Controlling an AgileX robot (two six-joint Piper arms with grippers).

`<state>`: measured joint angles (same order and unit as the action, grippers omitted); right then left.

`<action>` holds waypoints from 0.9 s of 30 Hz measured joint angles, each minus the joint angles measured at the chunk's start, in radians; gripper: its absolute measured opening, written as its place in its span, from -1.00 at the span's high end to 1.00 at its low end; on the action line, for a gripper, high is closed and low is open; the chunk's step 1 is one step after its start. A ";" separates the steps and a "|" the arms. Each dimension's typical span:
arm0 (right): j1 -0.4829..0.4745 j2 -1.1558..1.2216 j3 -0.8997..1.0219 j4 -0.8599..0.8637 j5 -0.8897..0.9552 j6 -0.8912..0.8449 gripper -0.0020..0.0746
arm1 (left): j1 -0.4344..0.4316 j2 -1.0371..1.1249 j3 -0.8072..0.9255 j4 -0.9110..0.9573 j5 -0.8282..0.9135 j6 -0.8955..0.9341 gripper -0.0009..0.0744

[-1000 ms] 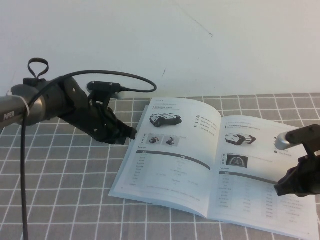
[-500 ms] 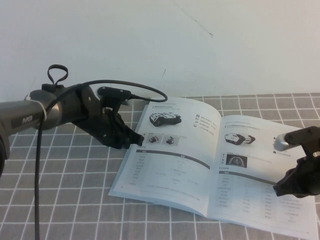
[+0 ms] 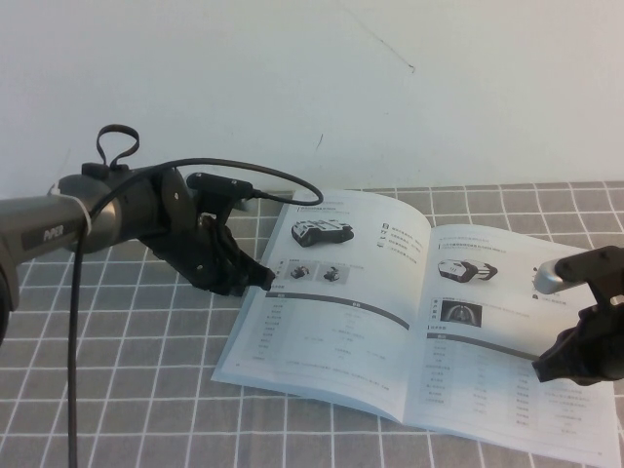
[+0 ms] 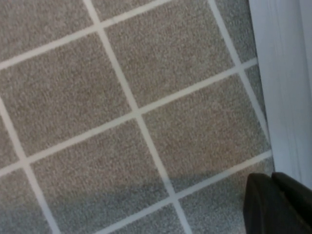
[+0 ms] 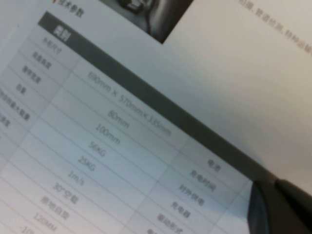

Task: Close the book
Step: 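Close the open booklet and leave it lying on the table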

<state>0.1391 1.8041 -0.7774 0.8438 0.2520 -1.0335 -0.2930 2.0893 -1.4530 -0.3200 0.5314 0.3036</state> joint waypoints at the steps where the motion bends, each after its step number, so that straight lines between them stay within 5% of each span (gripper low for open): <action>1: 0.000 0.000 0.000 0.002 0.000 0.000 0.95 | -0.004 0.000 0.000 0.000 0.002 -0.001 0.99; 27: 0.000 0.000 0.000 0.002 0.002 -0.007 0.95 | -0.037 0.023 -0.111 0.148 0.136 -0.117 0.99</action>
<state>0.1391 1.8041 -0.7774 0.8458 0.2540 -1.0405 -0.3297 2.1127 -1.5641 -0.1719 0.6674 0.1871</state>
